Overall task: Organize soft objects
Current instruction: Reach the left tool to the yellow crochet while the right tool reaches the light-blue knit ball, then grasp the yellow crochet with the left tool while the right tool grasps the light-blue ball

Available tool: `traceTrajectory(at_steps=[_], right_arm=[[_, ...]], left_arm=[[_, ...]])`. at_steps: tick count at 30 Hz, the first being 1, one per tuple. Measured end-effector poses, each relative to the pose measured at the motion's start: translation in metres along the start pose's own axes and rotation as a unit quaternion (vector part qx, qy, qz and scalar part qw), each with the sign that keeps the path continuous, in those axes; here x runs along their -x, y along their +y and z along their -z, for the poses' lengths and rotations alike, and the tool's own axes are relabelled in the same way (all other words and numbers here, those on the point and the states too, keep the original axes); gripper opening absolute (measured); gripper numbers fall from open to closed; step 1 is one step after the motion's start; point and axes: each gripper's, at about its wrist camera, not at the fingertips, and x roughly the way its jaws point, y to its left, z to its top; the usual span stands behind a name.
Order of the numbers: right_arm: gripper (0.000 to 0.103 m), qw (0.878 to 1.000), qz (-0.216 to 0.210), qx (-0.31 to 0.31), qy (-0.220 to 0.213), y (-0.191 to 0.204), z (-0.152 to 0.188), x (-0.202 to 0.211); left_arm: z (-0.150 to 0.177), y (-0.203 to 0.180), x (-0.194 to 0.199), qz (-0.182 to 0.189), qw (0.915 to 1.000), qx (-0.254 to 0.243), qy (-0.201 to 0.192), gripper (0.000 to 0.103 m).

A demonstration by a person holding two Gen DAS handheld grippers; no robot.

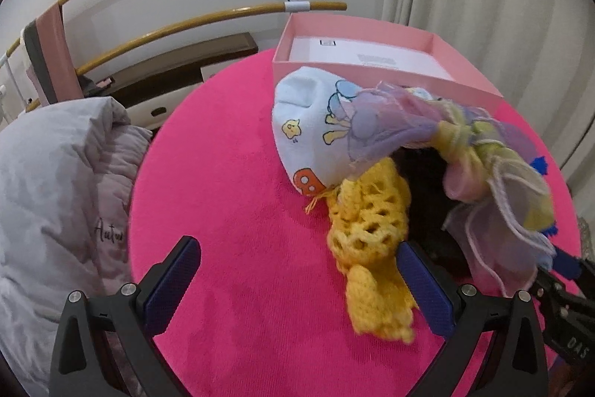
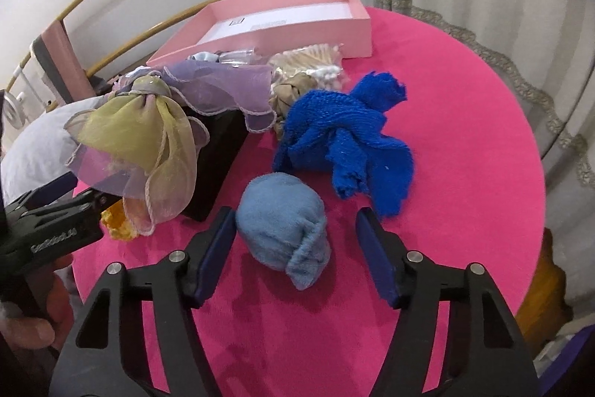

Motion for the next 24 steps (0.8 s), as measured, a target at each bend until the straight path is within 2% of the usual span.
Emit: traceTrajectory(at_steps=[4, 6, 8, 10, 11, 12, 14, 15, 21, 24], right_arm=[[0.053, 1.0, -0.003, 0.002, 0.008, 0.002, -0.003, -0.01], [0.048, 1.0, -0.004, 0.007, 0.006, 0.003, -0.003, -0.012], [0.045, 1.0, -0.01, 0.013, 0.006, 0.004, -0.004, -0.013], [0.044, 1.0, -0.011, 0.017, 0.005, 0.003, -0.004, -0.014], [0.044, 1.0, -0.013, 0.016, 0.005, 0.002, -0.004, -0.014], [0.043, 1.0, -0.016, 0.016, 0.005, 0.001, -0.004, -0.013], [0.043, 1.0, -0.018, 0.014, 0.003, -0.001, -0.003, -0.011], [0.042, 1.0, -0.018, 0.012, 0.002, -0.002, -0.002, -0.01], [0.042, 1.0, -0.018, 0.009, -0.005, -0.009, 0.001, 0.0], [0.042, 1.0, -0.018, 0.011, -0.008, -0.009, 0.003, 0.005]], left_arm=[[-0.006, 0.002, -0.021, 0.013, 0.9998, 0.007, 0.01, 0.103], [-0.009, 0.003, -0.029, 0.026, 0.9995, 0.008, 0.015, 0.095], [-0.01, 0.005, -0.037, 0.06, 0.9977, 0.016, 0.027, 0.07], [-0.011, 0.006, -0.042, 0.071, 0.9969, 0.016, 0.029, 0.063], [-0.011, 0.006, -0.044, 0.078, 0.9965, 0.011, 0.027, 0.053], [-0.011, 0.006, -0.047, 0.092, 0.9953, 0.009, 0.028, 0.048], [-0.01, 0.006, -0.05, 0.102, 0.9943, 0.006, 0.03, 0.029], [-0.009, 0.005, -0.051, 0.111, 0.9933, 0.003, 0.029, 0.025], [-0.007, 0.013, -0.046, 0.112, 0.9934, 0.005, 0.022, 0.017], [-0.003, 0.021, -0.038, 0.098, 0.9951, 0.004, 0.014, 0.016]])
